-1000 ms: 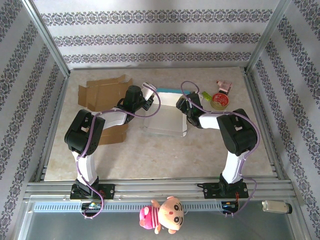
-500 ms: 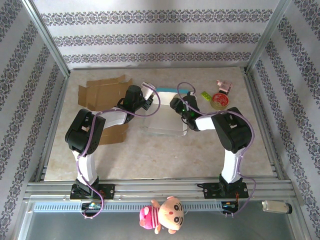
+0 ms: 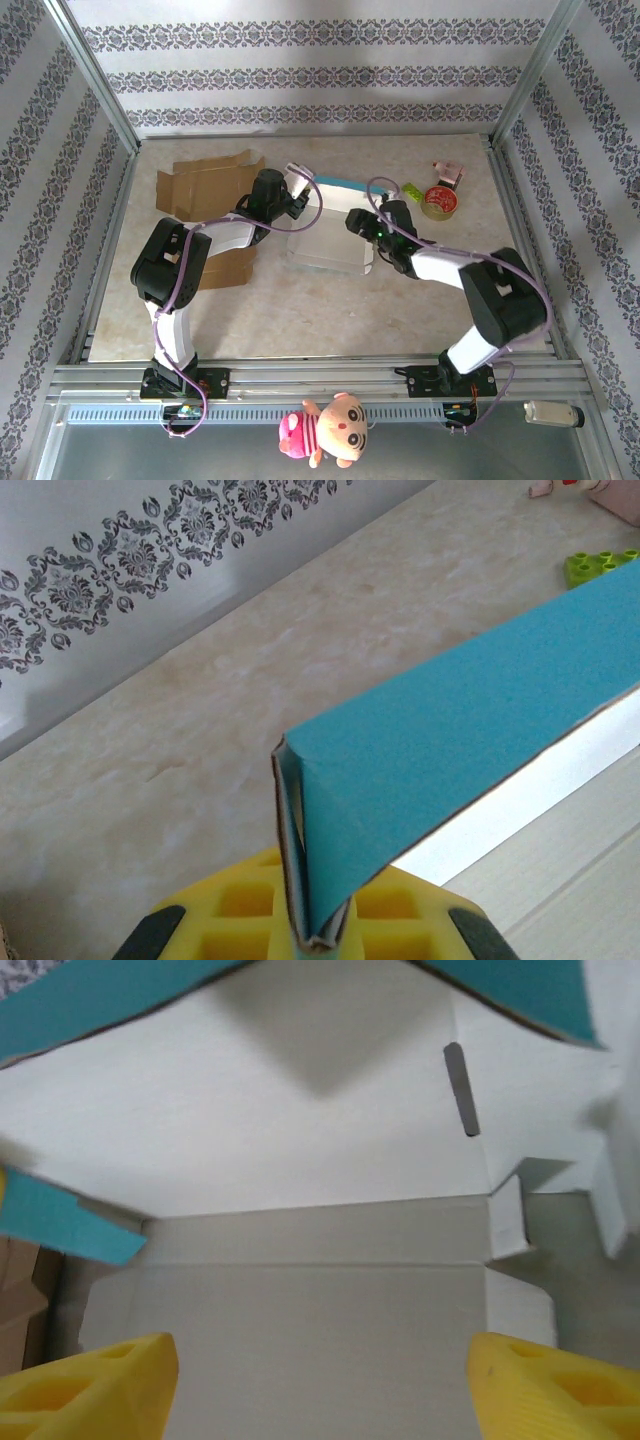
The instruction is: Fold the paper box
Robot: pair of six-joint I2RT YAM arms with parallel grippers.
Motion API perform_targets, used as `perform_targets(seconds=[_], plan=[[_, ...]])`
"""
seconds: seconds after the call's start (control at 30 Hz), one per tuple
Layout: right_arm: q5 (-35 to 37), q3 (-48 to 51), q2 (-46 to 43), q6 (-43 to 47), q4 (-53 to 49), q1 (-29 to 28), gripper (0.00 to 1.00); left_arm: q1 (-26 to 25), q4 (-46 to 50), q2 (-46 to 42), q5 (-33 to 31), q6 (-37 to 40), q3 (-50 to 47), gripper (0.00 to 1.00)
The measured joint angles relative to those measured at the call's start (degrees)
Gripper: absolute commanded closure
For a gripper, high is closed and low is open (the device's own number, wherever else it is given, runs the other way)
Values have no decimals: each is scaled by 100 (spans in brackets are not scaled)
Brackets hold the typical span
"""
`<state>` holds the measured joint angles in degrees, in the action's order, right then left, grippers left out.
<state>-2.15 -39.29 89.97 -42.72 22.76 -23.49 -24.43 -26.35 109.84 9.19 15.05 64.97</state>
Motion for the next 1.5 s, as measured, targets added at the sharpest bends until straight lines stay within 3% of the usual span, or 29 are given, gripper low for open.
perform_targets(seconds=[0.17,0.43,0.77,1.1,1.3,1.5], plan=[[81,120,-509,398,-350,26,15,0,203,13,-7,68,17,70],[131,76,-791,763,-673,125,14,0,479,20,-48,133,22,64],[142,-155,-1154,1412,-1211,125,11,0,538,59,20,125,22,90],[-424,-2229,-684,5182,-2253,-22,6,4,527,105,260,155,68,96],[-520,-3141,643,6756,-3034,-181,19,4,608,173,409,197,195,97],[-66,-3224,1202,7635,-3250,-181,51,4,761,208,490,192,308,97]])
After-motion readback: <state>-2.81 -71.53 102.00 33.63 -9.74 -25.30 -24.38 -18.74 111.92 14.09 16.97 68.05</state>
